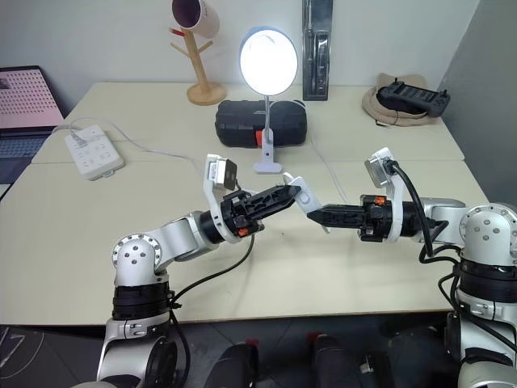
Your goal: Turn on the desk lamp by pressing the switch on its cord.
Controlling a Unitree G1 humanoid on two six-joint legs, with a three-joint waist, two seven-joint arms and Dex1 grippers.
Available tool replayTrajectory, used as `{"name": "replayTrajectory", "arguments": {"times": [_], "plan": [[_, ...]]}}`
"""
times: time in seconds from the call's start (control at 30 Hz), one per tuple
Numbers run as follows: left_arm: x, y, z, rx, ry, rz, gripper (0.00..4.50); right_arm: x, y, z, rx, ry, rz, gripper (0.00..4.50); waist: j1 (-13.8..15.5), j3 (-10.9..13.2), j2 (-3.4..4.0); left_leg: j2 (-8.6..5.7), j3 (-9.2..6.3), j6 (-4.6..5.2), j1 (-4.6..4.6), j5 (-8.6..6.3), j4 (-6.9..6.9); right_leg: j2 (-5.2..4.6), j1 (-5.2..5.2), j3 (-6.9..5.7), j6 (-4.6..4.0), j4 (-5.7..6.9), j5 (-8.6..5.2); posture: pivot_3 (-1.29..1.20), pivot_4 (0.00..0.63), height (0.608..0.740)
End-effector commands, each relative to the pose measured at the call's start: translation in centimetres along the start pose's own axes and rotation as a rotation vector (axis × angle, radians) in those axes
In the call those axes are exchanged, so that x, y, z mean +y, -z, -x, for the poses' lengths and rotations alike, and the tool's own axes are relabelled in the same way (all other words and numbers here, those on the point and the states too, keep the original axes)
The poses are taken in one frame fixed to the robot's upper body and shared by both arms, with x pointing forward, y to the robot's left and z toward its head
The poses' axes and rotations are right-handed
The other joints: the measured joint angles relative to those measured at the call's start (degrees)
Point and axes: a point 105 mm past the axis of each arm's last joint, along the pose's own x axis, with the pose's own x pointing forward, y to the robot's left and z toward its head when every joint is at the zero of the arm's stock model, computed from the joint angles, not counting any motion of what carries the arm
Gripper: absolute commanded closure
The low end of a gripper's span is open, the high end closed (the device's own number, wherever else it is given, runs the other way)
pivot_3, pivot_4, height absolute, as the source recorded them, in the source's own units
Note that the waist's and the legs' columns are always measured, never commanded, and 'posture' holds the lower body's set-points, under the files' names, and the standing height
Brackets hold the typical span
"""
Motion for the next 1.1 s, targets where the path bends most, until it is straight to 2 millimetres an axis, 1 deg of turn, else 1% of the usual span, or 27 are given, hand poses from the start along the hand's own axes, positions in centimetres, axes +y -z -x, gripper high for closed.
{"name": "replayTrajectory", "arguments": {"times": [0.03, 0.07, 0.1, 0.13, 0.17, 0.27, 0.3, 0.33, 0.37, 0.4, 0.47, 0.5, 0.53, 0.57, 0.6, 0.63, 0.7, 0.77, 0.87, 1.0, 1.03, 1.07, 1.1], "plan": [[-0.8, -1.1, 0.3, -0.034, 0.028, -0.023, 1.68, 0.7, -0.5, 0.1, -0.005, -0.009, 0.044, 4.10, 0.0, 0.0, 0.00, 0.00, 0.00, 0.00, 0.00, 0.00, -0.01, 0.00, 0.00, 0.00, 0.00, -0.01, 0.00, 0.00, 0.150, 0.740], [-0.8, -1.2, 0.4, -0.036, 0.023, -0.026, 1.54, 0.6, -0.4, 0.1, -0.005, -0.008, 0.043, 4.10, 0.0, 0.0, 0.00, 0.00, 0.00, 0.00, -0.01, 0.00, -0.01, 0.00, 0.00, -0.01, 0.00, -0.02, 0.00, 0.00, 0.150, 0.740], [-0.8, -1.2, 0.5, -0.036, 0.020, -0.029, 1.30, 0.6, -0.4, 0.1, -0.005, -0.008, 0.043, 4.10, 0.0, 0.0, 0.00, 0.00, 0.00, 0.00, -0.01, 0.00, -0.02, 0.00, 0.00, 0.00, 0.00, -0.03, 0.00, 0.00, 0.150, 0.740], [-0.8, -1.2, 0.7, -0.033, 0.012, -0.037, 1.20, 0.5, -0.4, 0.2, -0.005, -0.005, 0.043, 4.10, 0.0, 0.0, 0.00, 0.00, 0.00, 0.00, -0.01, 0.00, -0.02, 0.00, 0.00, 0.00, 0.00, -0.04, 0.00, 0.00, 0.150, 0.740], [-0.8, -1.1, 1.0, -0.024, -0.001, -0.049, 0.93, 0.4, -0.3, 0.2, -0.004, 0.005, 0.046, 4.10, 0.0, 0.0, 0.00, 0.00, 0.00, 0.00, -0.01, 0.00, -0.02, 0.00, 0.00, 0.00, 0.00, -0.04, 0.00, 0.00, 0.150, 0.740], [-0.8, -0.9, 2.3, 0.015, -0.045, -0.092, 0.39, -0.4, -0.6, 0.5, -0.008, 0.049, 0.067, 4.10, -0.1, 0.0, 0.00, 0.01, 0.00, 0.00, -0.01, 0.00, -0.05, 0.00, -0.01, -0.01, 0.00, -0.05, 0.00, 0.00, 0.150, 0.740], [-0.9, -0.8, 2.8, 0.037, -0.068, -0.121, 0.28, -0.8, -0.7, 0.6, -0.009, 0.080, 0.090, 4.10, -0.1, 0.0, 0.01, 0.01, 0.01, 0.00, 0.00, 0.00, -0.05, 0.00, -0.02, 0.01, 0.00, -0.05, 0.00, 0.00, 0.150, 0.740], [-0.9, -0.8, 3.4, 0.059, -0.091, -0.150, 0.09, -1.6, -1.0, 0.6, -0.011, 0.127, 0.125, 4.10, -0.2, 0.0, -0.01, 0.02, 0.02, 0.00, 0.00, -0.01, -0.07, 0.00, -0.03, 0.02, 0.00, -0.05, 0.00, 0.00, 0.150, 0.740], [-0.8, -0.7, 4.2, 0.092, -0.137, -0.204, 0.03, -2.6, -1.3, 0.6, -0.008, 0.185, 0.172, 4.10, -0.2, 0.0, 0.00, 0.03, 0.05, 0.00, -0.02, -0.01, -0.07, 0.02, -0.09, 0.04, 0.00, -0.05, -0.01, 0.00, 0.150, 0.740], [-0.7, -0.8, 5.1, 0.128, -0.180, -0.268, 0.03, -4.0, -1.8, 0.5, 0.004, 0.266, 0.235, 4.10, -0.3, 0.0, 0.00, 0.04, 0.06, 0.00, -0.04, -0.01, -0.11, 0.02, -0.13, 0.06, 0.00, -0.04, -0.01, 0.00, 0.150, 0.740], [-0.6, -1.0, 6.2, 0.176, -0.234, -0.360, 0.03, -5.7, -2.3, 0.4, 0.033, 0.358, 0.326, 4.10, -0.7, 0.0, 0.01, 0.04, 0.08, -0.01, -0.02, -0.01, -0.15, 0.03, -0.18, 0.06, -0.02, -0.05, -0.01, 0.00, 0.150, 0.740], [-0.4, -1.4, 6.9, 0.210, -0.275, -0.446, 0.03, -6.8, -2.6, 0.3, 0.062, 0.405, 0.387, 4.10, -0.7, 0.0, 0.01, 0.04, 0.12, -0.01, -0.02, -0.01, -0.18, 0.03, -0.21, 0.10, -0.02, -0.05, -0.02, 0.00, 0.150, 0.740], [-0.3, -1.6, 7.3, 0.237, -0.298, -0.506, 0.03, -7.4, -2.7, 0.2, 0.085, 0.430, 0.430, 4.10, -0.8, 0.0, 0.00, 0.04, 0.12, -0.01, -0.02, -0.01, -0.20, 0.02, -0.20, 0.09, -0.03, -0.05, -0.02, 0.00, 0.150, 0.740], [-0.1, -2.3, 7.7, 0.259, -0.339, -0.590, 0.03, -8.6, -2.9, 0.1, 0.126, 0.487, 0.500, 4.10, -0.9, 0.1, 0.02, 0.04, 0.13, -0.01, -0.02, -0.01, -0.21, 0.02, -0.23, 0.09, -0.08, -0.10, -0.05, 0.00, 0.150, 0.740], [0.1, -2.7, 8.0, 0.273, -0.361, -0.644, 0.03, -9.5, -3.0, 0.1, 0.157, 0.521, 0.549, 4.10, -0.9, 0.1, 0.02, 0.04, 0.16, -0.01, -0.03, -0.01, -0.24, 0.01, -0.24, 0.11, -0.10, -0.11, -0.06, 0.00, 0.150, 0.740], [0.3, -3.2, 8.4, 0.301, -0.392, -0.723, 0.03, -10.7, -2.8, 0.0, 0.216, 0.565, 0.613, 4.10, -0.8, 0.1, 0.02, 0.04, 0.17, -0.01, -0.03, -0.01, -0.24, 0.01, -0.23, 0.11, -0.10, -0.14, -0.06, 0.00, 0.150, 0.740], [0.7, -3.7, 9.1, 0.363, -0.437, -0.850, 0.03, -12.3, -2.4, -0.3, 0.321, 0.604, 0.721, 4.10, -0.8, 0.1, 0.01, 0.05, 0.17, -0.01, -0.06, -0.01, -0.34, 0.00, -0.22, 0.08, -0.05, -0.33, -0.03, 0.00, 0.150, 0.740], [1.5, -4.2, 9.5, 0.384, -0.488, -0.945, 0.03, -13.2, -1.6, -0.7, 0.408, 0.593, 0.781, 4.10, -0.8, 0.1, 0.02, 0.05, 0.22, -0.01, -0.10, 0.00, -0.55, -0.01, -0.23, 0.12, 0.02, -0.60, 0.03, 0.00, 0.150, 0.740], [1.8, -4.1, 9.5, 0.401, -0.477, -0.971, 0.03, -14.1, -0.8, -0.9, 0.496, 0.571, 0.837, 4.10, -0.3, 0.1, 0.02, 0.02, 0.27, -0.03, -0.18, -0.01, -0.79, -0.11, -0.32, 0.11, -0.09, -0.72, 0.05, 0.00, 0.150, 0.740], [2.0, -4.1, 9.5, 0.432, -0.461, -1.001, 0.03, -15.1, -0.1, -0.6, 0.582, 0.562, 0.891, 4.10, 0.0, 0.0, 0.01, 0.02, 0.25, -0.08, -0.88, 0.01, -0.73, -0.17, -1.02, 0.05, -0.26, -0.59, 0.15, 0.00, 0.150, 0.740], [2.0, -4.1, 9.4, 0.437, -0.458, -1.010, 0.01, -15.3, 0.0, -0.6, 0.594, 0.557, 0.897, 3.75, 0.0, 0.1, 0.01, 0.02, 0.25, -0.25, -0.88, 0.11, -0.74, -0.19, -1.02, 0.04, -0.26, -0.59, 0.15, 0.00, 0.150, 0.740], [2.1, -4.3, 9.3, 0.438, -0.457, -1.017, 0.01, -15.3, 0.1, -0.5, 0.598, 0.549, 0.892, 3.75, 0.0, 0.0, 0.01, 0.00, 0.23, -0.27, -0.88, 0.12, -0.74, -0.22, -1.02, 0.01, -0.26, -0.59, 0.15, 0.00, 0.150, 0.740], [2.2, -4.7, 9.3, 0.435, -0.463, -1.036, 0.00, -15.1, 0.1, -0.4, 0.597, 0.537, 0.887, 3.34, 0.1, 0.0, 0.01, -0.01, 0.22, -0.26, -0.87, 0.12, -0.74, -0.22, -1.00, -0.02, -0.26, -0.57, 0.15, 0.00, 0.150, 0.740]]}}
